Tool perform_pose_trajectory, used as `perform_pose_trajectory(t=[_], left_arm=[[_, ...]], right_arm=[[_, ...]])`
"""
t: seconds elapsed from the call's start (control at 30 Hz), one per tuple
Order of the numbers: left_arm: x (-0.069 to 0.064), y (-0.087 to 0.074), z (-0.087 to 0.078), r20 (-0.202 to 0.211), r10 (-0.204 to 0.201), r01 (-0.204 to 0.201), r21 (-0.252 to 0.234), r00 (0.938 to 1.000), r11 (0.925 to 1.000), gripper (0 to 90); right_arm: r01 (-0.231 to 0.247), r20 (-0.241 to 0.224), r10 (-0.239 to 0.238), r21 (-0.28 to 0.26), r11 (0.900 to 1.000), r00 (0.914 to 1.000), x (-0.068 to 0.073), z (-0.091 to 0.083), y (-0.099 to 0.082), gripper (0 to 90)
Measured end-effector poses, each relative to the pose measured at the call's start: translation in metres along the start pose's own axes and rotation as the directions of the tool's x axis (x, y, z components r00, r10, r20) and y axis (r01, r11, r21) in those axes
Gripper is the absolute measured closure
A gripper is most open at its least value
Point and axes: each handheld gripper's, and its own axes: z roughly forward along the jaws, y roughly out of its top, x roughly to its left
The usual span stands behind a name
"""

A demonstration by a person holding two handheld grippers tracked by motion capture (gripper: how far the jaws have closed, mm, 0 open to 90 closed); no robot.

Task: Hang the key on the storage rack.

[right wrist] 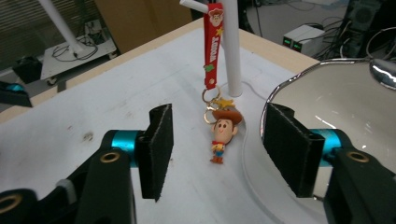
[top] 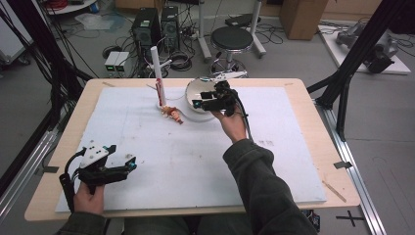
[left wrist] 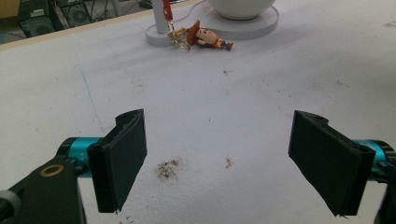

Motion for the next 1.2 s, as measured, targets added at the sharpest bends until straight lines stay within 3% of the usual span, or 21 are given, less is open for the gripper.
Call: perform_pose_trajectory(t=[0.43, 1.2], left_arm=[[-0.002, 0.001, 0.000, 0.002, 0.000, 0.000, 0.000, 1.0000, 1.0000, 19.8], [-0.001, 0.001, 0.003, 0.005, -0.003, 0.003, 0.006, 1.0000, 1.0000, 19.7]], right_arm=[[0.019, -0.006, -0.019, 0.004, 0.9998, 0.9998, 0.003, -0.026, -0.019, 33.6], [0.017, 0.029, -0.018, 0.017, 0.9997, 0.9994, 0.000, -0.058, -0.050, 24.8]])
